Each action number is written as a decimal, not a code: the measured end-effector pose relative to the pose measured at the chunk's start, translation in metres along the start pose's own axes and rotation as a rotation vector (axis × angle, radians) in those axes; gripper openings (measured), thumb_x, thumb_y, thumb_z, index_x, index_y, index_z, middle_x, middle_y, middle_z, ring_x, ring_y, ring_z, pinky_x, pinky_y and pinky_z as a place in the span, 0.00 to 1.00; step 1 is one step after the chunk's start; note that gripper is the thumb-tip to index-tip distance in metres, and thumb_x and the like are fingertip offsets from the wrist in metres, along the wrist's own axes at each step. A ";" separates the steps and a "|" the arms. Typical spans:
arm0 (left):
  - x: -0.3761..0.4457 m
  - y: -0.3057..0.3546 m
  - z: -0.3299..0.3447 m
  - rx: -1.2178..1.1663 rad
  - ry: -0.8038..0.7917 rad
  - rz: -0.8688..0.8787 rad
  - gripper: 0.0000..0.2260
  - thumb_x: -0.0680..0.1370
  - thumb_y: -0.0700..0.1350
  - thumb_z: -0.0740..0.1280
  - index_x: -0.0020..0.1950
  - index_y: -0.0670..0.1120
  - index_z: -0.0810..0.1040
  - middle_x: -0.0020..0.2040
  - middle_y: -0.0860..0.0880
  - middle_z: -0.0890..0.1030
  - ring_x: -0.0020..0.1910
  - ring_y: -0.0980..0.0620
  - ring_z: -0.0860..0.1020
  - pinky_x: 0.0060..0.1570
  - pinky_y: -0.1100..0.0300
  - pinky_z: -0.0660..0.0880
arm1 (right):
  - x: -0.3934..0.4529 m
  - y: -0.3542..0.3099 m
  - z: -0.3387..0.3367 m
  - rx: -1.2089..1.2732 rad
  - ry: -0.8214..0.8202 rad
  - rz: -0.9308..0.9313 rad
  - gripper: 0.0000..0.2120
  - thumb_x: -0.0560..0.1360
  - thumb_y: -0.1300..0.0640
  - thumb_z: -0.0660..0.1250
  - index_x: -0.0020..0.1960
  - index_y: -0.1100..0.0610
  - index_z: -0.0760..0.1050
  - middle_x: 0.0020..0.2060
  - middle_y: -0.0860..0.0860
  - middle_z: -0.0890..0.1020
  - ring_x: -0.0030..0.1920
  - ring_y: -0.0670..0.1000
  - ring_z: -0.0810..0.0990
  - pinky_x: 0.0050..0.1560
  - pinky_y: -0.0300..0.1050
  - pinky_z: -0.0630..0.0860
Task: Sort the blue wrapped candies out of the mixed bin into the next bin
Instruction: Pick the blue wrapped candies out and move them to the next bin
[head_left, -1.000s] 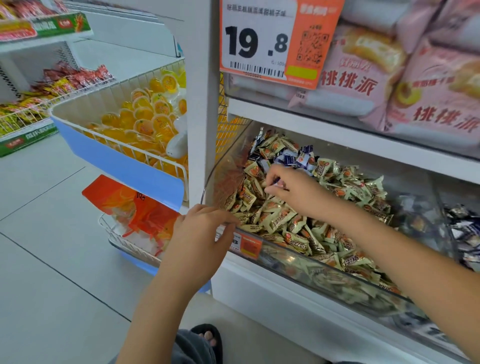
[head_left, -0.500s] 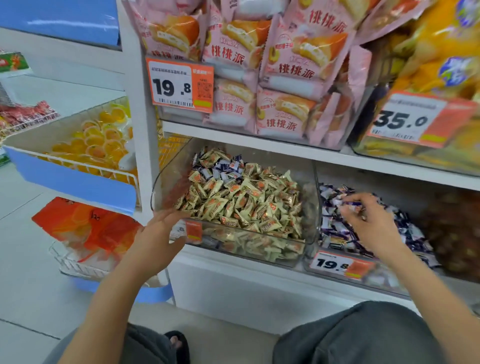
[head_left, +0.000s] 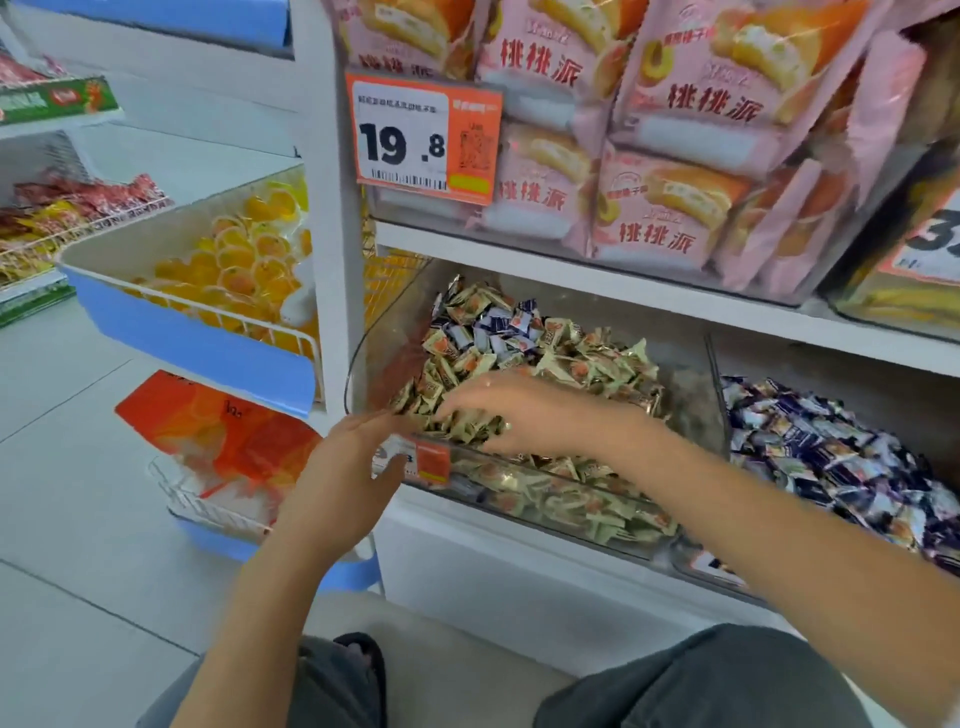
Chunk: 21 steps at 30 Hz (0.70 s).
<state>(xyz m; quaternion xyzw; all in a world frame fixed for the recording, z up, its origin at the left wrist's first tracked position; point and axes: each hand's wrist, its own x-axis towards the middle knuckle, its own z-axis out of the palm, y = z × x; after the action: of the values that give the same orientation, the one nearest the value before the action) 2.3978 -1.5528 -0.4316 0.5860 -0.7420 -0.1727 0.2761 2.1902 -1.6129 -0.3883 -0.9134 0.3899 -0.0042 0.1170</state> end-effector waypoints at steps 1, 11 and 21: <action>0.004 -0.001 -0.002 -0.001 0.002 0.001 0.14 0.76 0.40 0.66 0.60 0.52 0.77 0.59 0.50 0.78 0.59 0.51 0.74 0.53 0.65 0.66 | 0.020 0.005 0.006 -0.042 -0.107 -0.059 0.26 0.73 0.62 0.68 0.69 0.50 0.68 0.68 0.49 0.70 0.65 0.48 0.68 0.67 0.48 0.65; 0.023 -0.013 -0.009 -0.028 -0.067 0.038 0.10 0.75 0.41 0.67 0.53 0.54 0.80 0.46 0.71 0.70 0.48 0.66 0.70 0.45 0.76 0.66 | 0.082 0.046 0.019 -0.193 -0.128 -0.198 0.24 0.74 0.59 0.67 0.68 0.47 0.68 0.67 0.51 0.68 0.64 0.53 0.67 0.59 0.54 0.71; 0.025 -0.020 -0.002 -0.001 -0.009 0.110 0.11 0.73 0.42 0.69 0.50 0.58 0.78 0.47 0.67 0.75 0.47 0.65 0.72 0.42 0.70 0.67 | 0.054 0.031 -0.018 0.181 0.065 -0.075 0.10 0.74 0.56 0.69 0.54 0.47 0.79 0.54 0.42 0.77 0.55 0.38 0.71 0.58 0.30 0.63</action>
<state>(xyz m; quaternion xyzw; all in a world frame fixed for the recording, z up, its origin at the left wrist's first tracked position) 2.4103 -1.5816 -0.4364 0.5435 -0.7741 -0.1603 0.2822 2.2040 -1.6755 -0.3821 -0.9124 0.3570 -0.0734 0.1863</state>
